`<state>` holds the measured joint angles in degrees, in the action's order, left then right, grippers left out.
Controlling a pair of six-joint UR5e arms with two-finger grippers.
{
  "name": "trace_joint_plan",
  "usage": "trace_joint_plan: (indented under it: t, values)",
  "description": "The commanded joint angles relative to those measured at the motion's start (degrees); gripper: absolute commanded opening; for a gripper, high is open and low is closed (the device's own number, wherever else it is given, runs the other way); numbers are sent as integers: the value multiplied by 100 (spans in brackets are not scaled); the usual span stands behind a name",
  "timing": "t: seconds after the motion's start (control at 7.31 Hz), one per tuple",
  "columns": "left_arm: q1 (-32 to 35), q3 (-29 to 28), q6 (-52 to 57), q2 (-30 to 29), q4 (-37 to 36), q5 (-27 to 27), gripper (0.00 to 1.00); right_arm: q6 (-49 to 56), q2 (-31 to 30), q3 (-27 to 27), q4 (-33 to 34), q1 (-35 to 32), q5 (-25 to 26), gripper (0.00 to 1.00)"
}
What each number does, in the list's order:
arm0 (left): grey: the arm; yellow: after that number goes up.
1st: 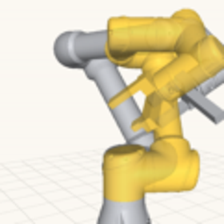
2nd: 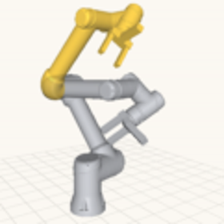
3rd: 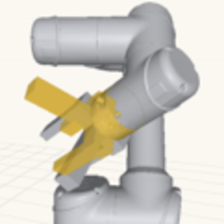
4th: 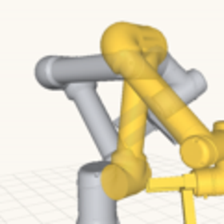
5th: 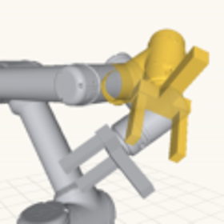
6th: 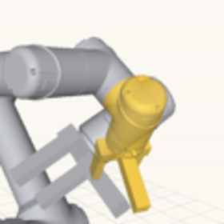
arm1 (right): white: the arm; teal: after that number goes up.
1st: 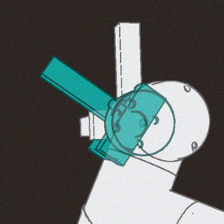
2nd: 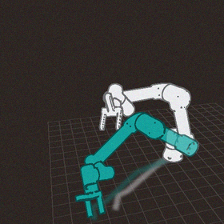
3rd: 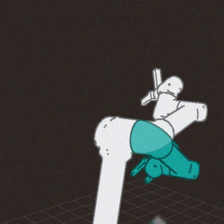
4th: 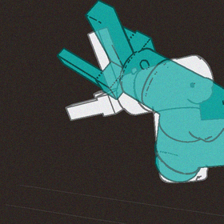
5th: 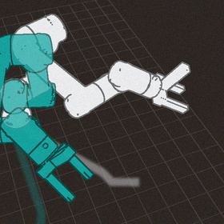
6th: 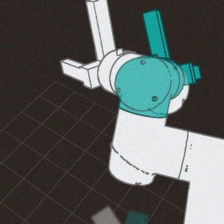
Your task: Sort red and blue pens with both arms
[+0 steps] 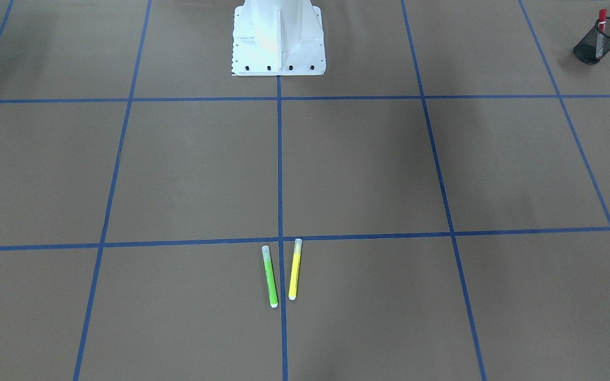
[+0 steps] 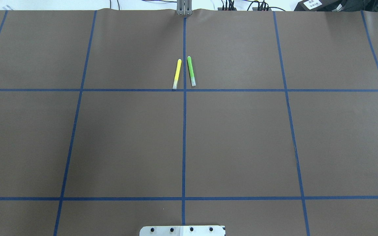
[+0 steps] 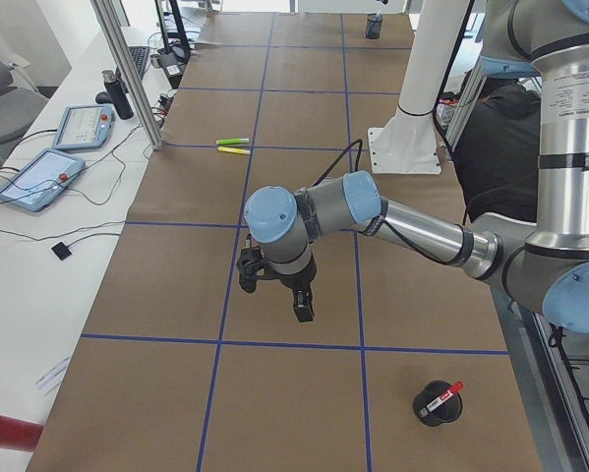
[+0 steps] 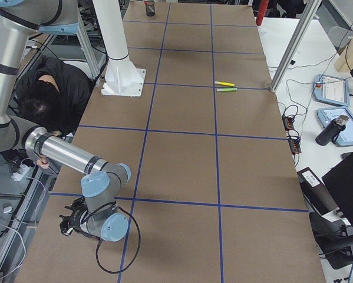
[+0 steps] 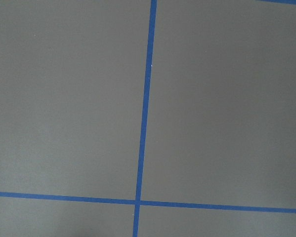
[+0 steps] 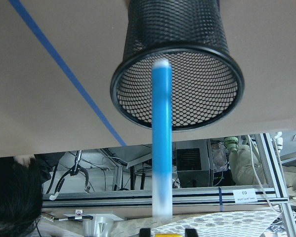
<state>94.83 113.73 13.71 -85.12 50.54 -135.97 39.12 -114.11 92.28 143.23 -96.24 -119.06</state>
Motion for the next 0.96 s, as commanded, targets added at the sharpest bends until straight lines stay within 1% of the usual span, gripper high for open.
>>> trace_joint_plan:
  t: [0.0,0.27,0.41,0.55,0.68,0.82]
  values:
    - [0,0,0,-14,0,-9,100,8,90,-78,-76,0,23,100]
    - [-9,0,-218,-101,17,9,100,-53,589,-87,-76,0,137,100]
    - [-9,-17,-350,-276,0,87,100,-480,897,43,-59,0,147,100]
    - [-9,0,-395,-286,17,131,100,-1110,1265,140,-76,9,112,100]
    - [-17,-8,-387,-312,17,132,100,-1430,1678,133,-85,35,51,100]
    - [-61,-43,-517,-408,17,132,100,-1686,2004,141,-103,44,-289,100]
